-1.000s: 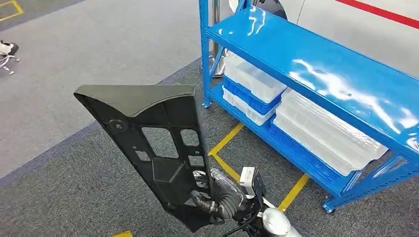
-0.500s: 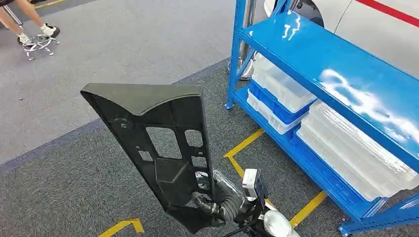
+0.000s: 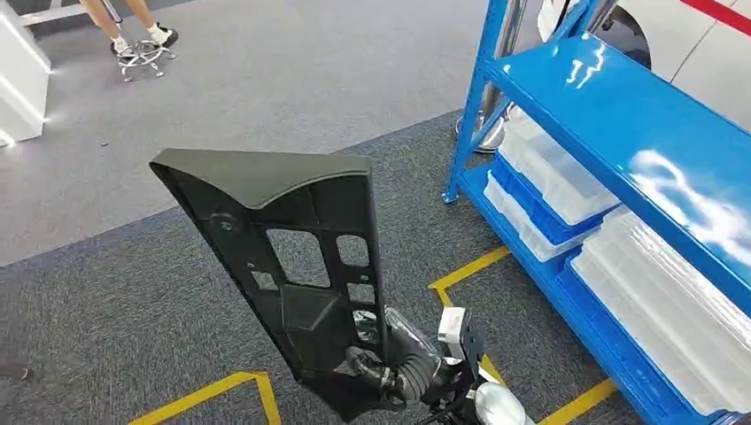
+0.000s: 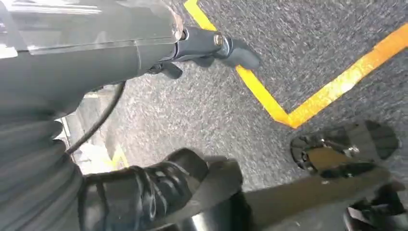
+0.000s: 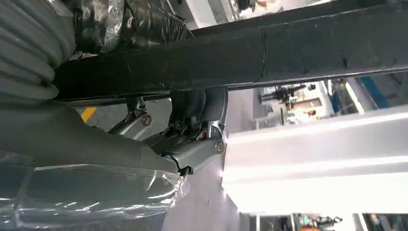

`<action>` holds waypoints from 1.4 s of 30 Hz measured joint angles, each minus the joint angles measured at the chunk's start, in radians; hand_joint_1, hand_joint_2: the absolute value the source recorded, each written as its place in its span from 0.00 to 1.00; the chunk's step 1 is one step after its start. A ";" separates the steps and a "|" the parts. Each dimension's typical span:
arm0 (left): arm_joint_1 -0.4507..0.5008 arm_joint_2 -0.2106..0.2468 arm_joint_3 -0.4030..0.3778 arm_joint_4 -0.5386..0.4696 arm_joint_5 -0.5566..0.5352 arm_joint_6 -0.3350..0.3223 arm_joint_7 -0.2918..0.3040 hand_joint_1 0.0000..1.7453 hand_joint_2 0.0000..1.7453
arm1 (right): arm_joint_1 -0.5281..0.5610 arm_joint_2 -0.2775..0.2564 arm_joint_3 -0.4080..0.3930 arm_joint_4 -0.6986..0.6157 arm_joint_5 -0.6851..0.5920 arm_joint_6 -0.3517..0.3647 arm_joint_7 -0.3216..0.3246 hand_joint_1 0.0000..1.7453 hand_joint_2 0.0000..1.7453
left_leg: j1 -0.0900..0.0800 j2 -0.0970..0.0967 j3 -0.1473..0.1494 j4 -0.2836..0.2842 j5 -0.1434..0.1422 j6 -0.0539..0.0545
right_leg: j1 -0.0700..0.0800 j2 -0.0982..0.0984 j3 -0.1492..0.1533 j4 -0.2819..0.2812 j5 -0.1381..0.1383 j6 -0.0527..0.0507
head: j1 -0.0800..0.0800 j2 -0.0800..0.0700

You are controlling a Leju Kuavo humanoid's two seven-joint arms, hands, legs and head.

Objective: Take the parts from the cabinet and place them on the table.

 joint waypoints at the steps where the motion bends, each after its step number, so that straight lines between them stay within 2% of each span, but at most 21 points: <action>1: 0.002 0.000 0.000 0.000 0.000 0.000 -0.001 0.00 1.00 | 0.000 0.000 0.000 0.000 0.000 0.000 0.000 1.00 1.00 | -0.001 -0.010 -0.005 -0.001 0.001 0.002 | -0.001 -0.010 0.004 -0.005 0.001 0.004 | 0.000 0.000; 3: 0.003 0.000 0.000 -0.001 0.000 -0.001 -0.001 0.00 1.00 | 0.000 0.001 -0.002 -0.005 0.000 0.001 0.001 1.00 1.00 | 0.018 -0.037 0.023 -0.037 0.018 0.014 | 0.000 -0.010 0.018 -0.011 -0.008 0.018 | 0.000 0.000; 4: 0.004 -0.003 -0.001 -0.002 0.000 -0.003 0.000 0.00 1.00 | -0.001 -0.001 -0.002 -0.005 0.000 0.003 0.001 1.00 1.00 | 0.014 -0.046 0.030 -0.047 0.022 0.015 | -0.002 0.047 0.005 0.028 -0.032 0.020 | 0.003 0.000; 6: 0.000 -0.006 -0.001 -0.003 0.000 -0.009 0.001 0.00 1.00 | -0.005 -0.001 -0.005 -0.005 -0.002 0.014 -0.002 1.00 1.00 | 0.014 -0.065 0.027 -0.047 0.026 0.023 | -0.006 0.098 -0.070 0.175 -0.104 0.023 | 0.002 0.000; 8: -0.001 -0.007 -0.001 -0.008 0.002 -0.011 0.000 0.00 1.00 | -0.002 -0.005 -0.005 0.001 -0.006 0.026 0.003 1.00 1.00 | 0.014 -0.092 0.026 -0.044 0.026 0.023 | -0.008 0.108 -0.135 0.285 -0.129 0.029 | 0.002 0.000; 9: 0.000 -0.007 0.000 -0.008 0.003 -0.014 0.000 0.00 1.00 | -0.005 -0.005 -0.005 0.003 -0.009 0.032 0.003 1.00 1.00 | 0.015 -0.106 0.026 -0.041 0.025 0.022 | -0.011 0.108 -0.138 0.275 -0.105 0.032 | 0.001 0.000; 11: 0.000 -0.007 0.000 -0.011 0.008 -0.011 -0.001 0.00 1.00 | -0.016 -0.005 -0.006 0.010 -0.019 0.044 0.003 1.00 1.00 | 0.020 -0.135 0.026 -0.028 0.018 0.013 | -0.020 0.113 -0.079 0.130 -0.005 0.037 | 0.002 0.000; 12: -0.001 -0.007 0.000 -0.012 0.010 -0.010 -0.001 0.00 1.00 | -0.023 -0.005 -0.006 0.015 -0.021 0.050 0.003 1.00 1.00 | 0.023 -0.147 0.023 -0.017 0.012 0.007 | -0.027 0.140 -0.040 0.041 0.039 0.040 | 0.001 0.000; 13: -0.002 -0.007 0.000 -0.013 0.012 -0.010 -0.001 0.00 1.00 | -0.030 -0.004 -0.006 0.021 -0.022 0.055 0.003 1.00 1.00 | 0.022 -0.155 0.012 -0.005 0.006 0.000 | -0.029 0.186 -0.031 0.015 0.022 0.041 | 0.002 0.000; 17: -0.001 -0.007 0.001 -0.016 0.018 -0.010 -0.002 0.00 1.00 | -0.044 0.002 -0.007 0.039 -0.028 0.063 0.003 1.00 1.00 | 0.029 -0.190 -0.010 0.000 0.008 -0.024 | -0.019 0.148 -0.032 0.010 0.029 0.014 | 0.002 0.000; 20: -0.005 -0.006 0.002 -0.016 0.023 -0.008 -0.009 0.00 1.00 | -0.058 0.011 -0.008 0.048 -0.040 0.083 0.002 1.00 1.00 | 0.026 -0.083 -0.050 0.098 -0.049 -0.038 | -0.020 0.113 -0.019 -0.004 0.032 -0.004 | 0.000 0.000; 23: -0.013 -0.003 0.011 -0.016 0.033 -0.014 -0.016 0.00 1.00 | -0.075 0.013 -0.008 0.067 -0.058 0.108 0.005 1.00 1.00 | 0.032 -0.070 -0.160 0.303 -0.126 -0.048 | -0.017 0.071 -0.019 -0.004 0.026 -0.009 | -0.001 0.000; 24: -0.015 -0.002 0.013 -0.016 0.033 -0.017 -0.015 0.00 1.00 | -0.082 0.017 -0.008 0.079 -0.064 0.114 0.006 1.00 1.00 | 0.033 -0.069 -0.162 0.303 -0.111 -0.049 | -0.016 0.059 -0.017 -0.004 0.024 -0.007 | 0.000 0.000; 26: -0.015 0.002 0.020 -0.016 0.034 -0.021 -0.010 0.00 1.00 | -0.100 0.028 -0.007 0.100 -0.074 0.129 0.006 1.00 1.00 | 0.035 -0.056 -0.088 0.158 -0.023 -0.047 | -0.017 0.036 -0.009 -0.004 0.018 -0.004 | 0.000 0.000; 27: -0.015 0.004 0.023 -0.016 0.035 -0.025 -0.008 0.00 1.00 | -0.108 0.032 -0.007 0.106 -0.075 0.133 0.005 1.00 1.00 | 0.034 -0.034 -0.037 0.064 0.018 -0.044 | -0.017 0.027 -0.003 -0.004 0.015 -0.001 | 0.000 0.000; 28: -0.017 0.004 0.024 -0.016 0.034 -0.029 -0.008 0.00 1.00 | -0.115 0.036 -0.007 0.114 -0.077 0.142 0.003 1.00 1.00 | 0.027 0.018 -0.010 0.003 0.015 -0.040 | -0.014 0.020 0.000 -0.005 0.011 0.004 | 0.000 0.000; 33: -0.020 0.008 0.027 -0.016 0.032 -0.033 -0.004 0.00 1.00 | -0.144 0.051 -0.007 0.152 -0.084 0.172 -0.005 1.00 1.00 | 0.023 -0.035 -0.002 -0.020 0.022 -0.004 | -0.008 -0.017 0.010 -0.014 0.001 0.035 | 0.001 0.000; 35: -0.025 0.009 0.028 -0.017 0.030 -0.038 -0.003 0.00 1.00 | -0.152 0.053 -0.007 0.163 -0.085 0.184 -0.008 1.00 1.00 | 0.025 -0.052 0.003 -0.027 0.027 0.008 | -0.014 0.078 -0.020 0.059 -0.042 0.032 | 0.002 0.000; 38: -0.033 0.014 0.033 -0.017 0.021 -0.045 0.000 0.00 1.00 | -0.153 0.052 -0.008 0.186 -0.085 0.196 -0.011 1.00 1.00 | 0.021 -0.090 0.003 -0.025 0.025 0.014 | -0.011 0.107 -0.147 0.284 -0.126 0.029 | 0.002 0.000; 40: -0.033 0.015 0.036 -0.017 0.018 -0.051 0.002 0.00 1.00 | -0.153 0.052 -0.008 0.198 -0.085 0.201 -0.014 1.00 1.00 | 0.020 -0.120 0.004 -0.019 0.022 0.014 | -0.011 0.108 -0.155 0.263 -0.075 0.026 | 0.002 0.000; 42: -0.033 0.016 0.041 -0.017 0.018 -0.051 0.002 0.00 1.00 | -0.156 0.053 -0.008 0.203 -0.085 0.201 -0.015 1.00 1.00 | 0.023 -0.148 0.004 -0.005 0.015 0.007 | -0.013 0.120 -0.088 0.098 0.028 0.022 | 0.002 0.000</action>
